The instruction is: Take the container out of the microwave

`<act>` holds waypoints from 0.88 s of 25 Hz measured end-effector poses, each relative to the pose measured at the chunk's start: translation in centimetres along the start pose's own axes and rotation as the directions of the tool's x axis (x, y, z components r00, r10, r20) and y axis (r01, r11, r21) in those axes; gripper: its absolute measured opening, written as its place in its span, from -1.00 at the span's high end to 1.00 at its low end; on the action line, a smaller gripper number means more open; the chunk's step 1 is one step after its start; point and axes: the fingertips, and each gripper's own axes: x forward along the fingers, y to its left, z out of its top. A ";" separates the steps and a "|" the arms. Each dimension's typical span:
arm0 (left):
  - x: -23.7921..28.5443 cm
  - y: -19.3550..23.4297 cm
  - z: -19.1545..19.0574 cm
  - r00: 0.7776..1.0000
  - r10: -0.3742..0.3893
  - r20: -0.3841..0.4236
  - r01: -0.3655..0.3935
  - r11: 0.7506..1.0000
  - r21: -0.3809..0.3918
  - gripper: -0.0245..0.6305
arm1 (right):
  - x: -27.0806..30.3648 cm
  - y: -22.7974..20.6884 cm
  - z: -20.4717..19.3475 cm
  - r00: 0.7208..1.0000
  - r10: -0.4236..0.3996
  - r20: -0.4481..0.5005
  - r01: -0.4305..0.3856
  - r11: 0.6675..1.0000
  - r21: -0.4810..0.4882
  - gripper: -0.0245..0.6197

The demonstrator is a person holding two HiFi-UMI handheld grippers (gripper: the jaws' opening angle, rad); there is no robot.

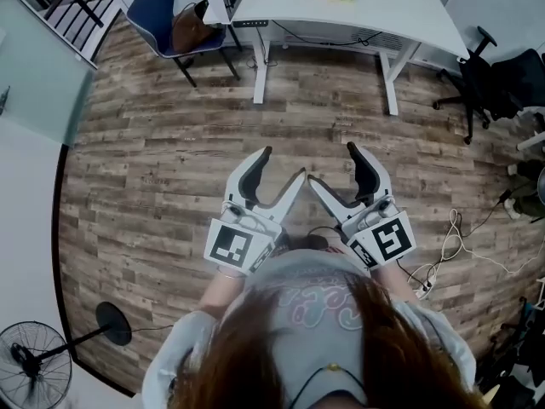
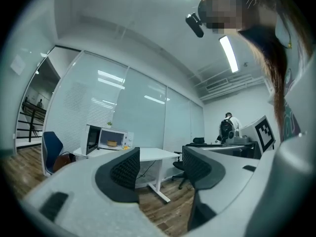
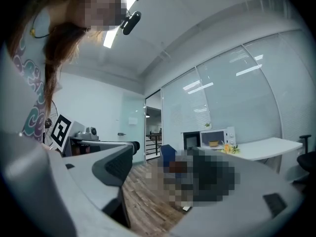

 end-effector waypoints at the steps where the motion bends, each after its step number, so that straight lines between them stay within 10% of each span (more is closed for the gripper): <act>1: 0.0 0.4 0.1 1.000 0.003 0.002 -0.003 1.000 0.000 0.19 | 0.2 -0.1 0.1 1.000 -0.005 0.002 0.005 1.000 0.001 -0.19; 22: -2.1 5.0 -0.4 0.994 -0.105 -0.008 0.105 0.994 -0.004 0.19 | 2.6 2.5 -0.7 0.990 -0.139 0.002 0.139 0.990 0.031 -0.19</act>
